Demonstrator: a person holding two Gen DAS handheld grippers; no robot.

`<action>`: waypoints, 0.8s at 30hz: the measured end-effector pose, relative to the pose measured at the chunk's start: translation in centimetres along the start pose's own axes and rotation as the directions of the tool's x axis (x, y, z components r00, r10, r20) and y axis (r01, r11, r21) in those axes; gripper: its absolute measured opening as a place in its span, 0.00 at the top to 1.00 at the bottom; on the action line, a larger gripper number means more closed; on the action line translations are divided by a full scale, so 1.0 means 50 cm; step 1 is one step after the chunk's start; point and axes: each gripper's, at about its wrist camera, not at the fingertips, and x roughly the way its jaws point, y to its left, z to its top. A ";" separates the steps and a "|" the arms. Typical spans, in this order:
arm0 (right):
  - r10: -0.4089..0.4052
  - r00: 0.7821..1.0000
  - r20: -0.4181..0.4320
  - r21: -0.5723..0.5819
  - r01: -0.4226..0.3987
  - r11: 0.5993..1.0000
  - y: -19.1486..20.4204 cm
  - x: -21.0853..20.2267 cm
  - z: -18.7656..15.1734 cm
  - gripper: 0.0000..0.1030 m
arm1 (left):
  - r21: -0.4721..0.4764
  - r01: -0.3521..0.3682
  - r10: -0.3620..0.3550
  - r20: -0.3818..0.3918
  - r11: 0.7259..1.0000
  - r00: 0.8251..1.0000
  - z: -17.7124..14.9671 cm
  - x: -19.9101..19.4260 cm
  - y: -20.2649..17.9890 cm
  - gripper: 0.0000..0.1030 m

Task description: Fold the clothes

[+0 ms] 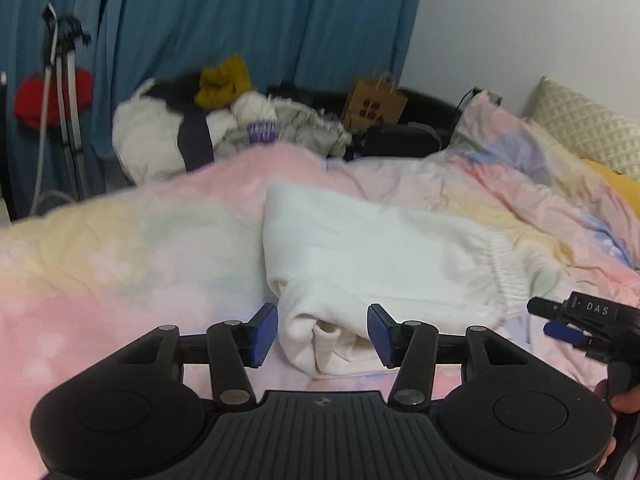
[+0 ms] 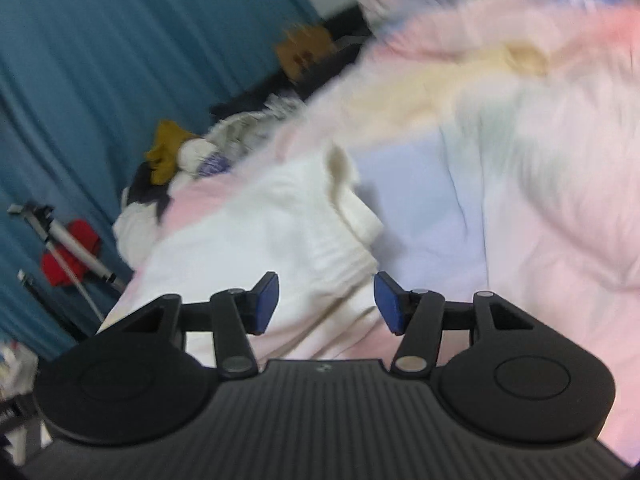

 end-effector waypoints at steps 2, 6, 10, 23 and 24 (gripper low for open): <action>0.018 1.000 0.021 -0.051 -0.017 0.999 0.016 -0.038 0.001 0.45 | 0.018 0.002 -0.002 0.035 1.000 0.999 -0.009 -0.065 -0.007 0.44; 0.053 0.997 0.052 -0.143 -0.046 0.989 0.049 -0.110 -0.003 0.45 | 0.027 0.001 -0.004 0.085 1.000 0.996 -0.025 -0.178 -0.014 0.32; 0.092 0.993 0.080 -0.234 -0.071 0.970 0.082 -0.181 -0.007 0.45 | 0.030 -0.004 0.000 0.131 1.000 0.991 -0.049 -0.273 -0.027 0.24; 0.139 0.983 0.120 -0.373 -0.085 0.924 0.141 -0.287 -0.087 0.18 | 0.056 -0.044 0.032 0.187 0.997 0.982 -0.140 -0.409 -0.039 0.00; 0.138 0.983 0.121 -0.373 -0.084 0.924 0.142 -0.284 -0.095 0.18 | 0.057 -0.048 0.037 0.188 0.997 0.981 -0.146 -0.410 -0.036 0.00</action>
